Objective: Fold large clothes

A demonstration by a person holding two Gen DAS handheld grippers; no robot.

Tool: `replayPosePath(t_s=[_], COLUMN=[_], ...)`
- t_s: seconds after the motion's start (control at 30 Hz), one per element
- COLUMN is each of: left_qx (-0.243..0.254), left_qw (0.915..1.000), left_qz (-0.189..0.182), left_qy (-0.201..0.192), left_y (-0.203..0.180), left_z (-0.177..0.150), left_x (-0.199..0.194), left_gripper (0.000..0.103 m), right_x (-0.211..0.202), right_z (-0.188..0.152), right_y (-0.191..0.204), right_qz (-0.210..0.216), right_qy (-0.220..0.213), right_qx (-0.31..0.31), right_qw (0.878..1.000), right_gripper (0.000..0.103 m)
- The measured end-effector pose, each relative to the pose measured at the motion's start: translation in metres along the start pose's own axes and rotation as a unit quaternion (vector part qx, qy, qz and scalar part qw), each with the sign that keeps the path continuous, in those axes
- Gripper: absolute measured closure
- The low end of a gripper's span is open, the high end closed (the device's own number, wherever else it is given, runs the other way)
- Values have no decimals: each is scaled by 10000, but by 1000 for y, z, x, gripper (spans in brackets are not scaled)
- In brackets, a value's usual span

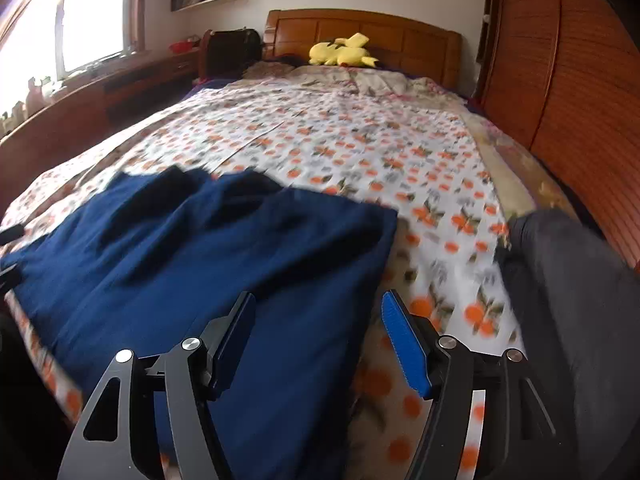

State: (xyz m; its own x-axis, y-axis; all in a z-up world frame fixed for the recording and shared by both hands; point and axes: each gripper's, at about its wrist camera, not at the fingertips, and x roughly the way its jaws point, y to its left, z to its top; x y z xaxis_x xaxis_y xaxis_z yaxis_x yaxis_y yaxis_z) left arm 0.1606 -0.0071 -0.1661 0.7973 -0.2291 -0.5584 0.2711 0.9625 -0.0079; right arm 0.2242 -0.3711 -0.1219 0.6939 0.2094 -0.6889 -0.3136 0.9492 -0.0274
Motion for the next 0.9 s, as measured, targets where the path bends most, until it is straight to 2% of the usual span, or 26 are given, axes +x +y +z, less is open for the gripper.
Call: replayPosePath(t_s=[0.33, 0.67, 0.9], left_qx=[257, 492, 549], left_qw=[9992, 9976, 9966], left_qz=[-182, -159, -94], left_qy=[232, 462, 611], left_y=[-33, -46, -47], left_z=[-15, -26, -31], left_x=[12, 27, 35], left_gripper=[3, 3, 3], right_x=[-12, 3, -1], right_z=[-45, -66, -69], right_y=[8, -5, -5], right_qz=[-95, 249, 482], right_qy=[190, 458, 503], right_qx=[218, 862, 977], right_qw=[9995, 9949, 9928], right_gripper=[26, 26, 28])
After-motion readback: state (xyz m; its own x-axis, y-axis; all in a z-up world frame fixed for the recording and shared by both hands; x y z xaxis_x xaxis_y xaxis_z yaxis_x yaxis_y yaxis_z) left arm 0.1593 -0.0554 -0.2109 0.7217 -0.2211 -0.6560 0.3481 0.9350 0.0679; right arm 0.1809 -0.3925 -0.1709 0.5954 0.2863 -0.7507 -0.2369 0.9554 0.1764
